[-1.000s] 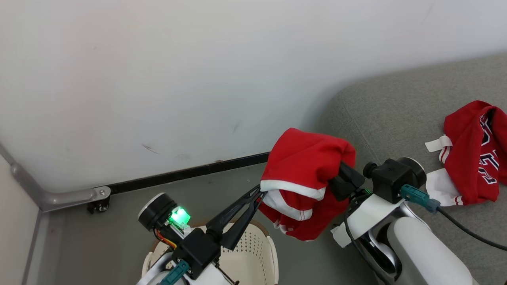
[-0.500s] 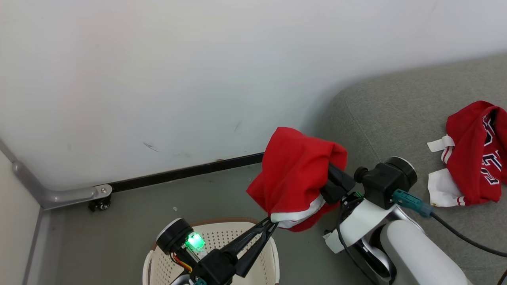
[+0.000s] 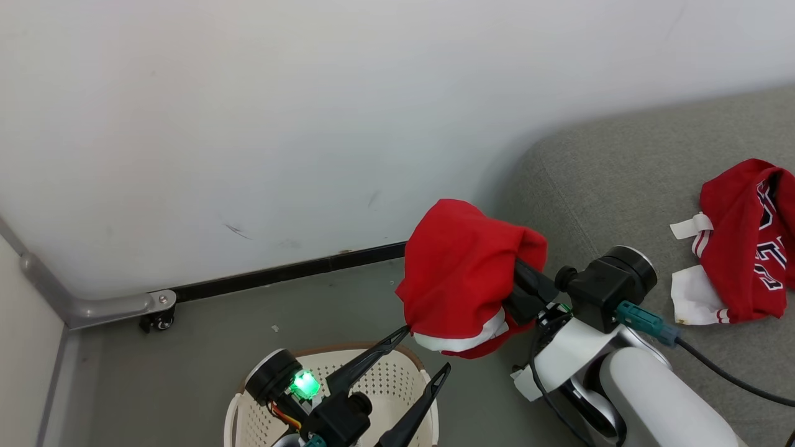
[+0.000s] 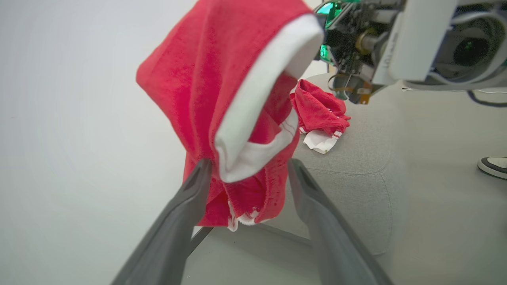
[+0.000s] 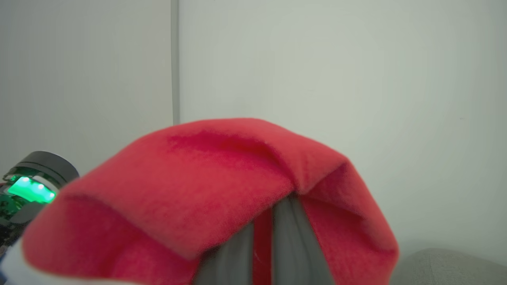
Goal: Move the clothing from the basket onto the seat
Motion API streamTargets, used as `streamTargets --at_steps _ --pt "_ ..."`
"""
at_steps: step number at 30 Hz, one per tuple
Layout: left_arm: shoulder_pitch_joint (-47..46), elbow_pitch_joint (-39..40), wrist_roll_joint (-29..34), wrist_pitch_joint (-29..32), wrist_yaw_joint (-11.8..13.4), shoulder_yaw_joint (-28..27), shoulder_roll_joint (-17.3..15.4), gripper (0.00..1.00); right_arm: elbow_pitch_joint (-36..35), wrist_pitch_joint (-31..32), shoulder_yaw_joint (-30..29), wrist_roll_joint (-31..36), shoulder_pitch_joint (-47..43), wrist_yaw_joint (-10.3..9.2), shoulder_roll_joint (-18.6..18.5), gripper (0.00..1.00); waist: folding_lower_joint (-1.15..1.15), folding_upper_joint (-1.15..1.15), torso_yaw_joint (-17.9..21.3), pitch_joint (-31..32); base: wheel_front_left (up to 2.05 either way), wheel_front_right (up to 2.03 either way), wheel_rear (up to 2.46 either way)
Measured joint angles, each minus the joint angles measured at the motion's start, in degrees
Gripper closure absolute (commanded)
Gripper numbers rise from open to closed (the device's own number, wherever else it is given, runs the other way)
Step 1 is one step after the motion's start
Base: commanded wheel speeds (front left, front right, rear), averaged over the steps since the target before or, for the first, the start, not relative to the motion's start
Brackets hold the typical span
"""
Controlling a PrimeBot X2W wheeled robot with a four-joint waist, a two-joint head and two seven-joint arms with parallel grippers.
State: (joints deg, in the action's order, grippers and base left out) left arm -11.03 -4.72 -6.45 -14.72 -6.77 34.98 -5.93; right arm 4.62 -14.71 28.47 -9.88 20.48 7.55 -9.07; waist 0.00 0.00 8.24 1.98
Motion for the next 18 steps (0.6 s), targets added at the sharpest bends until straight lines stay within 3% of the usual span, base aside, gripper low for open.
streamTargets --at_steps 18 --pt "2.6 -3.1 0.3 0.0 0.0 -0.5 -0.1 0.00 -0.4 0.0 -2.9 0.4 -0.1 0.00 -1.2 1.00 0.00 0.00 0.2 0.5 0.00 0.00 0.00"
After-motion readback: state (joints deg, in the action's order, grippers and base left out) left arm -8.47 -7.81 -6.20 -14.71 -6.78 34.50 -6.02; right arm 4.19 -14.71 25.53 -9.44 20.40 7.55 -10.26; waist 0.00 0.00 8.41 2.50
